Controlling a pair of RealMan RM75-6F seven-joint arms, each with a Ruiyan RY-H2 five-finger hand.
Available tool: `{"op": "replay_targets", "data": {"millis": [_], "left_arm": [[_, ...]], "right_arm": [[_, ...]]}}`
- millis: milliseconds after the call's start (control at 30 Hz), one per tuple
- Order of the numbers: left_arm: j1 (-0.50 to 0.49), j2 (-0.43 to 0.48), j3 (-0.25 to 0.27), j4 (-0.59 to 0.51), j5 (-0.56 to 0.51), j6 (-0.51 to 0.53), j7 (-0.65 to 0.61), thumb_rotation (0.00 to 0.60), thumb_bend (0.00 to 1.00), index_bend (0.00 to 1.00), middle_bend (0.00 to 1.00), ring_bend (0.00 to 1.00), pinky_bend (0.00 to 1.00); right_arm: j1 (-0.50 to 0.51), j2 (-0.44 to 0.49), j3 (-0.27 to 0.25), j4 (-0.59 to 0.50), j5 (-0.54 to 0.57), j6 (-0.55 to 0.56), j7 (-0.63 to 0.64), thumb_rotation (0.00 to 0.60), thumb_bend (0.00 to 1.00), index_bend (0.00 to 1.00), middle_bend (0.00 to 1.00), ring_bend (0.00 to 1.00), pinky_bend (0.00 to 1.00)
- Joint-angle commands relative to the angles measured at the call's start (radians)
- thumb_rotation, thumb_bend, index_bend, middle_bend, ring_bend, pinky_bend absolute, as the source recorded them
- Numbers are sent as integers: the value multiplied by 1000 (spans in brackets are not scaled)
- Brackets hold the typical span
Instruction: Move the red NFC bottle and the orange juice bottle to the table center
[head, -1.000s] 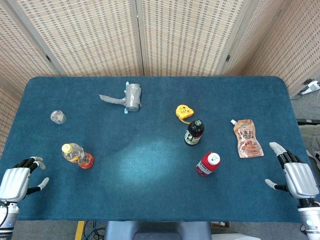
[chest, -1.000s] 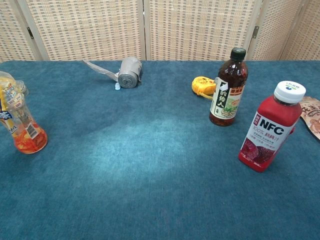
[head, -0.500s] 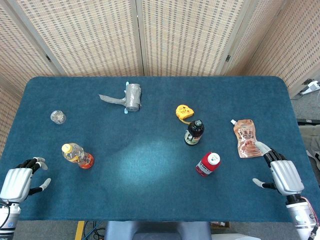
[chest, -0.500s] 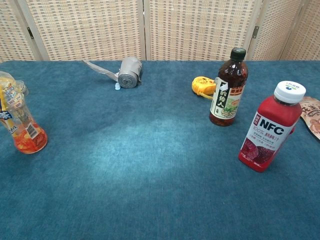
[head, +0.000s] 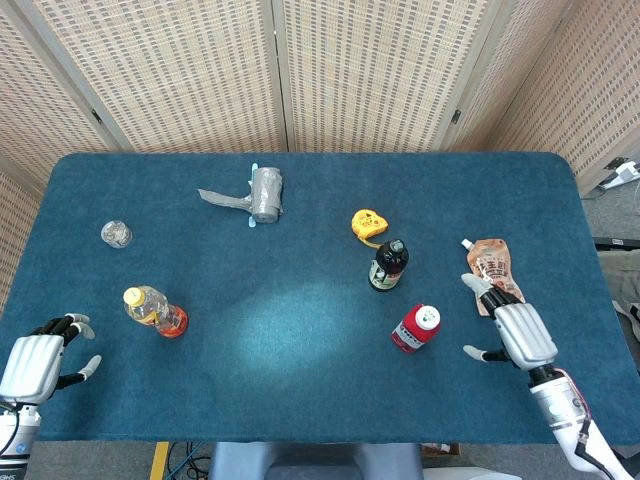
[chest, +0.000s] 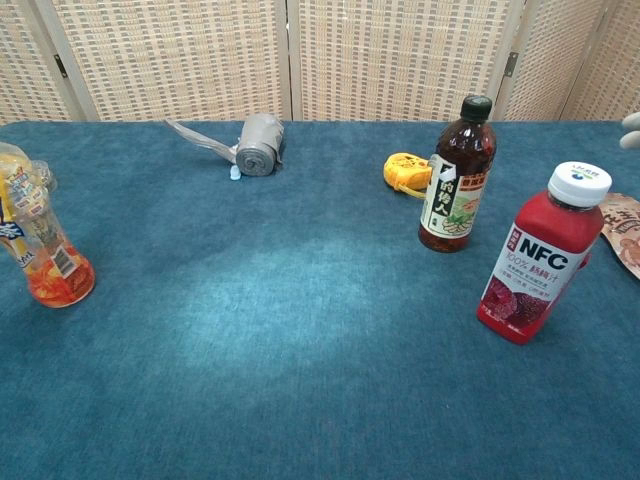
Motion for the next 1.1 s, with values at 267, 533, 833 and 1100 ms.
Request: {"op": "replay_targets", "data": {"millis": [267, 533, 833, 1100], "left_arm": [[1, 7, -2, -6, -8, -2, -1, 600, 213, 470, 326, 313, 446], [2, 9, -2, -11, -9, -1, 6, 600, 213, 471, 326, 314, 446], [2, 16, -4, -16, -19, -6, 6, 600, 213, 472, 326, 315, 447], [3, 22, -6, -21, -22, -5, 4, 600, 213, 472, 326, 315, 447]], "right_arm": [[55, -44, -9, 22, -15, -57, 32, 600, 18, 100, 142, 152, 305], [98, -77, -7, 44, -7, -101, 55, 600, 18, 100, 162, 152, 305], [138, -114, 1, 76, 5, -130, 91, 600, 18, 123, 221, 191, 317], [165, -135, -2, 101, 15, -155, 128, 600, 18, 214, 316, 285, 411]]}}
